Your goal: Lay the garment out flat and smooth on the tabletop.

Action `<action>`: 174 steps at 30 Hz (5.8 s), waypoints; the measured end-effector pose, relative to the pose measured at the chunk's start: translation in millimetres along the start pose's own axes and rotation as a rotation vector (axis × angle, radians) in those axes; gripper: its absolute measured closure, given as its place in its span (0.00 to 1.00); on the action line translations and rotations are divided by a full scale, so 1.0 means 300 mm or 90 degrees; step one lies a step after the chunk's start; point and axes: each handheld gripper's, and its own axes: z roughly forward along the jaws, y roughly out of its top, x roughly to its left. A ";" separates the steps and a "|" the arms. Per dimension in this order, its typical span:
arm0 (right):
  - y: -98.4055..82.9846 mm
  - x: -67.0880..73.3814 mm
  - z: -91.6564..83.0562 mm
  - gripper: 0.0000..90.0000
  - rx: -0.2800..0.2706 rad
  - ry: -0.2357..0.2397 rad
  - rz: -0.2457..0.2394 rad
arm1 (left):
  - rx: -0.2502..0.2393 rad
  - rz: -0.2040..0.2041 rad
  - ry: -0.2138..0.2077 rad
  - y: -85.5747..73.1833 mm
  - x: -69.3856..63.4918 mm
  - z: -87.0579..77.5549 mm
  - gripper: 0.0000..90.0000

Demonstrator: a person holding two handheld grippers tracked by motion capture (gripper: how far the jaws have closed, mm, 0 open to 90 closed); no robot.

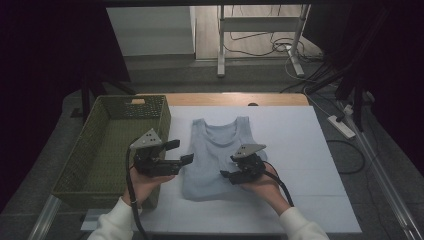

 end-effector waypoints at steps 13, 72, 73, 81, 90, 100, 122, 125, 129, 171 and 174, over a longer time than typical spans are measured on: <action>-0.042 0.003 0.080 0.58 0.046 0.002 -0.005 | 0.000 0.003 0.005 -0.001 -0.001 -0.001 0.29; -0.021 -0.117 0.098 0.81 -0.025 -0.006 0.006 | 0.008 0.003 0.007 0.001 -0.013 0.008 0.29; -0.014 -0.114 0.088 0.76 -0.033 -0.004 0.005 | 0.007 0.003 0.007 0.001 -0.013 0.007 0.29; 0.012 -0.081 -0.010 0.47 -0.083 -0.016 0.016 | 0.005 0.003 0.005 0.002 -0.013 0.007 0.29; -0.016 -0.080 -0.075 0.45 -0.095 -0.003 0.036 | 0.011 -0.003 0.001 -0.005 -0.010 0.018 0.29; -0.050 -0.068 -0.120 0.43 -0.086 -0.019 0.029 | 0.008 -0.004 0.001 -0.005 -0.003 0.008 0.29; -0.250 -0.052 -0.245 0.41 -0.017 -0.055 0.050 | 0.014 -0.007 0.000 -0.007 0.000 0.012 0.29; -0.271 -0.050 -0.252 0.39 -0.002 -0.057 0.052 | 0.019 -0.007 0.000 -0.008 0.001 0.015 0.29; -0.292 -0.054 -0.258 0.39 0.004 -0.057 0.060 | 0.022 -0.006 -0.001 -0.009 -0.002 0.022 0.29; -0.313 -0.085 -0.206 0.87 0.093 -0.083 0.043 | 0.028 0.007 0.000 -0.009 -0.010 0.023 0.30; -0.312 -0.088 -0.210 0.88 0.091 -0.086 0.039 | 0.028 0.008 0.001 -0.009 -0.010 0.023 0.30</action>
